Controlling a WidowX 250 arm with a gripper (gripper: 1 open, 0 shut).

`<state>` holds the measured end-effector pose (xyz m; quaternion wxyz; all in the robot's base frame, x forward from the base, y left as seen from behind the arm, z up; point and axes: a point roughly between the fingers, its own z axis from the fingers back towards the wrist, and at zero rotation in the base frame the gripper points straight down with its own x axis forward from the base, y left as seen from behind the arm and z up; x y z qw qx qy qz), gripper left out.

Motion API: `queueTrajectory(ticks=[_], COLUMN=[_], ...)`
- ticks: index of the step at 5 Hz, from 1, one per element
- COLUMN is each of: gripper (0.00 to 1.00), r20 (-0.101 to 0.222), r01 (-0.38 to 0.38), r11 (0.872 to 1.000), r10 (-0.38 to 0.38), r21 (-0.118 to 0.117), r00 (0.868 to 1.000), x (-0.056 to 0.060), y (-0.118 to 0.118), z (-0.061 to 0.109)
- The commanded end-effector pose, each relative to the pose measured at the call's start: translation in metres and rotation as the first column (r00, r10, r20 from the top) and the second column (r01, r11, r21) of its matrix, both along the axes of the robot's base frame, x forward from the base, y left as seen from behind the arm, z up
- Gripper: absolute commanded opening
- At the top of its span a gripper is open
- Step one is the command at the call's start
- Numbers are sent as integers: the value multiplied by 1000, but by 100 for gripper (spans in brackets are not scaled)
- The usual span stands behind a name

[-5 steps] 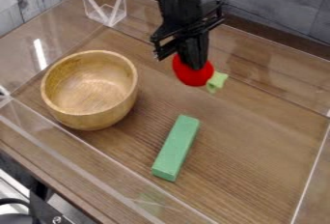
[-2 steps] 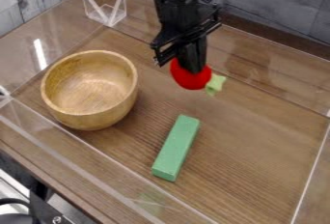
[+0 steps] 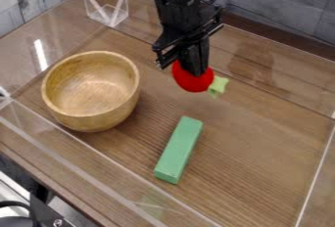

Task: Move the red fruit to the left

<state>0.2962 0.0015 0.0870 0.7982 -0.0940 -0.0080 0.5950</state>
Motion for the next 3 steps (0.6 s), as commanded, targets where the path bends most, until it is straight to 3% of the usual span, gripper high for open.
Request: queueTrajectory(ticks=[1, 3], gripper=[0, 0], r20=[80, 86], r01=[-6, -21], r11=[1000, 1000], r10=[6, 20], r21=[5, 4], r00=[997, 996], x=[4, 2], y=[2, -3], z=[23, 20])
